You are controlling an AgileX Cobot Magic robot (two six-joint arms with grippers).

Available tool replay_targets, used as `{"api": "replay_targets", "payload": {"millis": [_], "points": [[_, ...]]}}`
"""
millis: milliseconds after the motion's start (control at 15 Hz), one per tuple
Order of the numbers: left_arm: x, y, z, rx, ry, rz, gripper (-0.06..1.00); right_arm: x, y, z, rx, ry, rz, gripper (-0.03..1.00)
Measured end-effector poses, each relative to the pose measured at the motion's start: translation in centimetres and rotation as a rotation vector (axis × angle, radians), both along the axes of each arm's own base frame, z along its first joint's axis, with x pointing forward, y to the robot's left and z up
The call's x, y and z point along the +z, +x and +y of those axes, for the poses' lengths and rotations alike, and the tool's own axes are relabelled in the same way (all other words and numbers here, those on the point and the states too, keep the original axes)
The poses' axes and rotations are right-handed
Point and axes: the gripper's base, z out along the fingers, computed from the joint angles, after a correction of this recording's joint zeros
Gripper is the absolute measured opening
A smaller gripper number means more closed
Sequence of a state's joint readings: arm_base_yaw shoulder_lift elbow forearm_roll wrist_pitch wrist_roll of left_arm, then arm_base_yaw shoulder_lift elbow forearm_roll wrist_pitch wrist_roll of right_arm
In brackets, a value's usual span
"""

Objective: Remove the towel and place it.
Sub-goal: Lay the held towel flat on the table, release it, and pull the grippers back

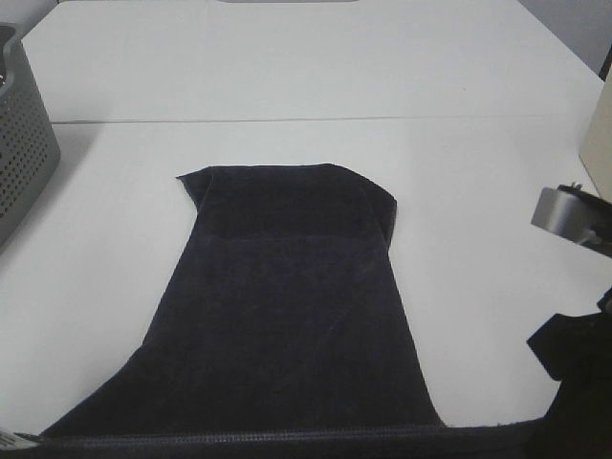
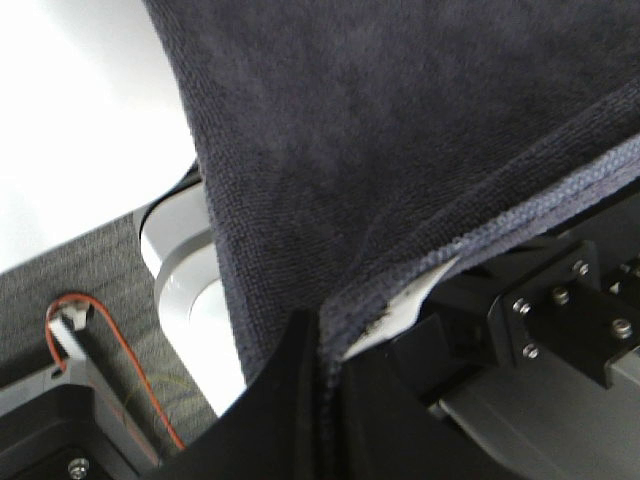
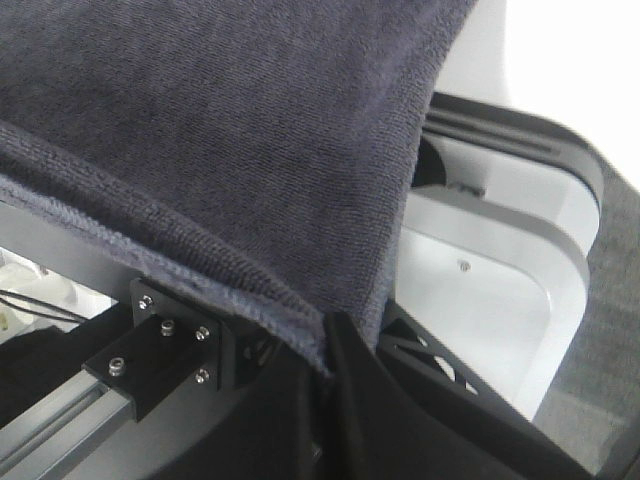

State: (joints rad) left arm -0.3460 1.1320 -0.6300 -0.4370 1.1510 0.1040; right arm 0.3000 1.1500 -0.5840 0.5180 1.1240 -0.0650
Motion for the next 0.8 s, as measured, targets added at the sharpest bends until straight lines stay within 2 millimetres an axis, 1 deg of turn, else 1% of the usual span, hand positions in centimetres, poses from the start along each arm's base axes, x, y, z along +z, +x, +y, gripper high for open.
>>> {"api": "replay_targets", "payload": {"millis": [333, 467, 667, 733, 800], "points": [[-3.0, 1.6, -0.9, -0.055, 0.01, 0.155, 0.0, -3.9, 1.6, 0.3, 0.061, -0.069, 0.2, 0.01], [-4.5, 2.2, -1.2, -0.071, 0.027, 0.211, 0.0, -5.3, 2.2, 0.4, 0.071, -0.086, 0.255, 0.01], [-6.5, 3.0, -1.5, -0.087, 0.029, 0.278, 0.0, -7.1, 2.8, 0.5, 0.072, -0.116, 0.315, 0.01], [-6.5, 3.0, -1.5, -0.087, 0.029, 0.278, 0.0, -7.1, 2.8, 0.5, 0.072, -0.116, 0.315, 0.01], [-7.3, 3.3, -1.7, -0.095, 0.023, 0.296, 0.0, -7.7, 2.9, 0.5, 0.07, -0.128, 0.329, 0.01]]}}
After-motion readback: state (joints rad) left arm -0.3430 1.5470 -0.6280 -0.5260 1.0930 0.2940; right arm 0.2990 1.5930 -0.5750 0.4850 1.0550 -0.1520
